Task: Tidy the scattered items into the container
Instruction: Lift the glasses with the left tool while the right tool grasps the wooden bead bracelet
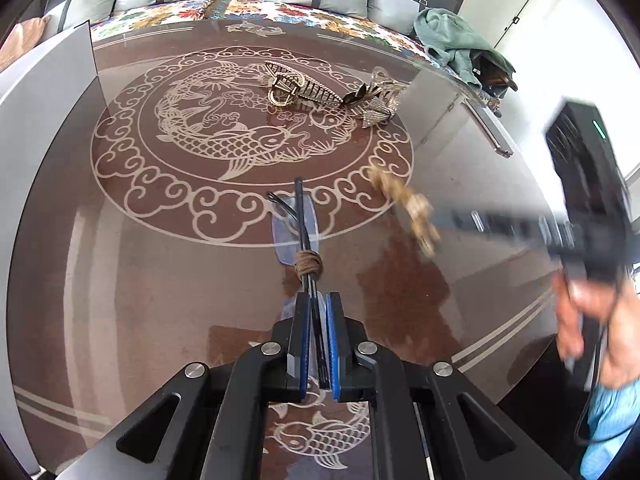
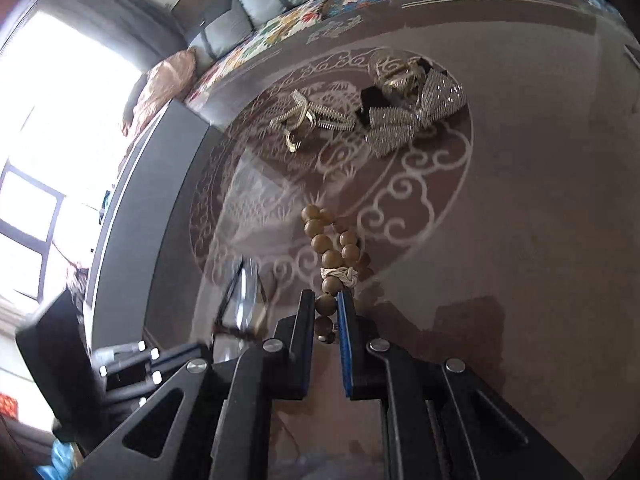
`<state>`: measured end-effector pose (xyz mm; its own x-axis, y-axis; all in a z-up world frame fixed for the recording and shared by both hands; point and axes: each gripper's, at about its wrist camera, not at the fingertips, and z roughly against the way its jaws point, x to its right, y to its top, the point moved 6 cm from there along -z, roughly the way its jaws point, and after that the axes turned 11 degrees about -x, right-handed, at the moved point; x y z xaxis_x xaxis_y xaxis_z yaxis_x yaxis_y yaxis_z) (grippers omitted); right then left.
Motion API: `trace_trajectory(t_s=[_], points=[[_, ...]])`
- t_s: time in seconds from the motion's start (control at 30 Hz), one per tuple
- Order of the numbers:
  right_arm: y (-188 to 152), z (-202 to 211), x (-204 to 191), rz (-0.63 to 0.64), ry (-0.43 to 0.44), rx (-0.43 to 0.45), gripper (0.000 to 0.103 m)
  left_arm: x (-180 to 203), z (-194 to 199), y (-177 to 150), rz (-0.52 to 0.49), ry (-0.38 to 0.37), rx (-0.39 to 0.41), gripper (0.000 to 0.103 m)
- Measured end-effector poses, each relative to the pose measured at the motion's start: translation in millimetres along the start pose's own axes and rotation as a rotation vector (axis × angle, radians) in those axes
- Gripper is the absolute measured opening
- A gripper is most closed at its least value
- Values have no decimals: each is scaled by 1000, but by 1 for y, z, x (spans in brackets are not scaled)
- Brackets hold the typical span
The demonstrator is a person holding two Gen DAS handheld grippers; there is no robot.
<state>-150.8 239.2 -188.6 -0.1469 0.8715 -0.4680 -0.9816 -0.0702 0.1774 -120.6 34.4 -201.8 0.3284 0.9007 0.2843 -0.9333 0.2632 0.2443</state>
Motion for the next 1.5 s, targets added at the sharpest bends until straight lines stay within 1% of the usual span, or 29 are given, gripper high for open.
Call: trace_trajectory(t_s=[0.07, 0.17, 0.27, 0.3, 0.33, 0.37, 0.4, 0.5, 0.6, 0.67, 0.7, 0.8, 0.83, 0.87, 0.9, 0.97, 1.0, 1.07, 1.23, 1.3, 1.33, 1.47, 1.5], points=[[-21, 4, -2, 58, -55, -8, 11, 3, -2, -3, 5, -8, -2, 8], [-34, 2, -4, 114, -116, 0, 12, 7, -5, -6, 6, -13, -10, 8], [-46, 0, -6, 170, -177, 7, 15, 9, -6, -8, 1, -9, -14, 8], [-50, 0, -6, 189, -198, 9, 22, 9, -5, -8, 1, -9, -15, 8], [-54, -1, -7, 207, -218, 12, 31, 9, -5, -8, 2, -11, -16, 8], [-55, 0, -7, 219, -239, 22, 37, 9, -6, -8, 4, -14, -17, 8], [-56, 3, -8, 232, -269, 41, 45, 9, -6, -7, 4, -15, -17, 8], [-53, 10, -11, 286, -326, 72, 48, 9, -6, -7, 0, -15, -18, 8], [-41, 8, -12, 319, -352, 71, 49, 8, -7, -6, 4, -21, -20, 8], [-33, -4, -16, 352, -378, 71, 49, 7, -7, -5, 9, -26, -23, 8], [-28, -12, -18, 374, -370, 60, 49, 7, -7, -5, 12, -27, -24, 8], [-28, -22, -16, 405, -272, -5, 47, 6, -8, -4, 19, -31, -29, 8], [-28, -22, -13, 404, -262, -22, 45, 6, -8, -3, 18, -30, -30, 8], [-28, -21, -11, 407, -273, -29, 40, 7, -9, -3, 17, -27, -32, 8], [-27, -20, -9, 415, -296, -29, 22, 7, -9, -3, 16, -23, -33, 8], [-27, -18, -6, 403, -306, -30, 23, 7, -8, -2, 17, -16, -32, 7], [-28, -18, -5, 391, -301, -25, 23, 7, -7, -2, 18, -13, -30, 4], [-28, -15, -4, 364, -291, -7, 23, 5, -5, -2, 31, -17, -22, 3], [-30, 7, -11, 277, -256, 117, 23, 3, 7, -5, 44, -37, -2, 1], [-33, 15, -15, 250, -245, 155, 23, 5, 15, -4, 37, -28, 14, 1], [-36, 17, -17, 238, -243, 165, 23, 6, 18, -4, 31, -22, 17, 1], [-43, 20, -16, 192, -233, 178, 23, -4, 16, -5, 60, 2, 4, 1], [-43, 21, -14, 185, -232, 182, 23, -7, 15, -5, 67, 9, -1, 4]])
